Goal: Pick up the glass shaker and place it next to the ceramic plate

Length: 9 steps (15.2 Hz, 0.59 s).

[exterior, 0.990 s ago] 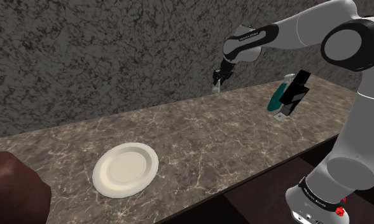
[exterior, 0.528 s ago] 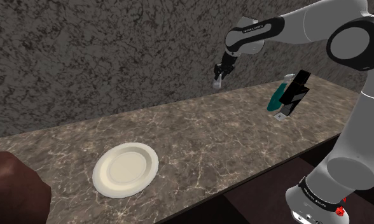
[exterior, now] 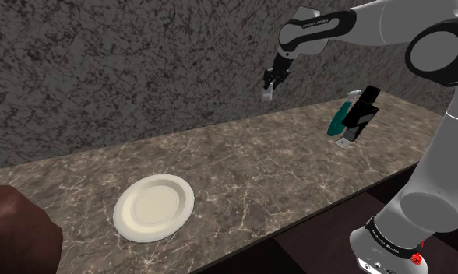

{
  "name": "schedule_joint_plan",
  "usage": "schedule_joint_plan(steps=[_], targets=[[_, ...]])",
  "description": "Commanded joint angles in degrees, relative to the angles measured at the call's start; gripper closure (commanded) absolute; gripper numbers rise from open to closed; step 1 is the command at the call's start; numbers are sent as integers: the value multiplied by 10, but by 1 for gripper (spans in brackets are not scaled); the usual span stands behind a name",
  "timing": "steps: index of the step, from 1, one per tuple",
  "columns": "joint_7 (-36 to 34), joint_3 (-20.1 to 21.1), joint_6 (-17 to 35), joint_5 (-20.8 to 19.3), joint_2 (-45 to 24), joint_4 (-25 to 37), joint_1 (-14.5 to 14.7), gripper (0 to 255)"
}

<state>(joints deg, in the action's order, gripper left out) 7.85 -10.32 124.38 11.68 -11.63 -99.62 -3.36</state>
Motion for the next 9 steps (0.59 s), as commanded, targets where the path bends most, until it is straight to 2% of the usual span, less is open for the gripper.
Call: schedule_joint_plan(steps=[1, 6, 9], targets=[[-2, -1, -14, -2, 3, 11, -1, 255], [-8, -2, -45, -6, 8, 37, -1, 255], [-49, 11, -33, -21, 22, 18, 24, 255]])
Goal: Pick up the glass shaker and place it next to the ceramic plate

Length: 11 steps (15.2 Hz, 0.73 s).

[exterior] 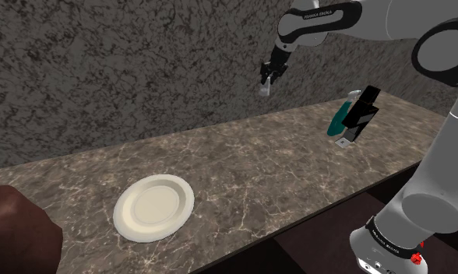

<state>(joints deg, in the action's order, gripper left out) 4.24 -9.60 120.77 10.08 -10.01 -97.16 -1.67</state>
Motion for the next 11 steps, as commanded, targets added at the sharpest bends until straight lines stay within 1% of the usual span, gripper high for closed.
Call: schedule_joint_plan(steps=[1, 6, 11], targets=[[-27, 8, 6, -9, 9, -11, 16, 255], [-99, 32, 18, -33, 19, -25, 56, 255], [-170, 56, 23, -56, 15, -21, 94, 255]])
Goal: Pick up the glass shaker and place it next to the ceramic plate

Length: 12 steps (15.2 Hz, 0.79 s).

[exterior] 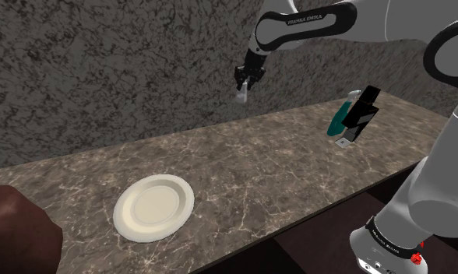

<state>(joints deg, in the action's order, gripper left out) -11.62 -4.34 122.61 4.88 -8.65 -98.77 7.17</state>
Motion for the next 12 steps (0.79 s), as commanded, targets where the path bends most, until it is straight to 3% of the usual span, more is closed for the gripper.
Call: schedule_joint_plan(steps=[1, 12], targets=[[-26, 8, 5, -8, -1, -2, 14, 255], [-177, 53, -15, -59, -61, 81, 101, 255]])
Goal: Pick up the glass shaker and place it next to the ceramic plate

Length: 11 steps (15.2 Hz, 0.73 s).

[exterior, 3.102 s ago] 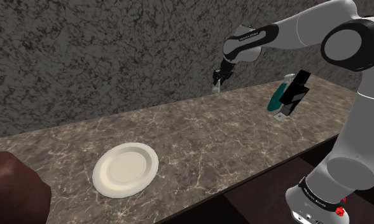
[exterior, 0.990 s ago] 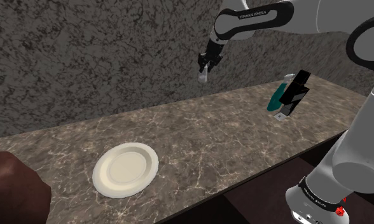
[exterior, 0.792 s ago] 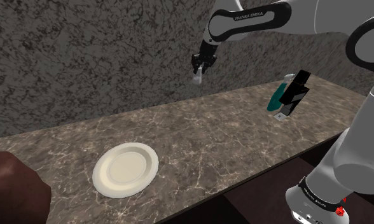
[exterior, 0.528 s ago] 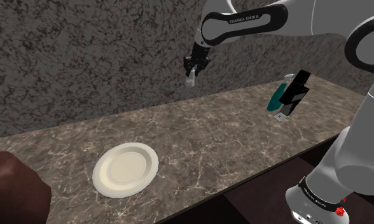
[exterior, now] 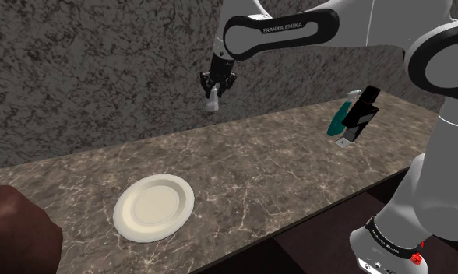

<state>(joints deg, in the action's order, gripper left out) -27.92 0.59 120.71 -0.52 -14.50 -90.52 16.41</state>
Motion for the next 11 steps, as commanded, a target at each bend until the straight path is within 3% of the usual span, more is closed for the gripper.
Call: schedule_joint_plan(steps=[1, 11], targets=[[-27, 7, 0, -9, -11, 11, 16, 255], [-142, 29, -68, -53, -136, 198, 103, 255]])
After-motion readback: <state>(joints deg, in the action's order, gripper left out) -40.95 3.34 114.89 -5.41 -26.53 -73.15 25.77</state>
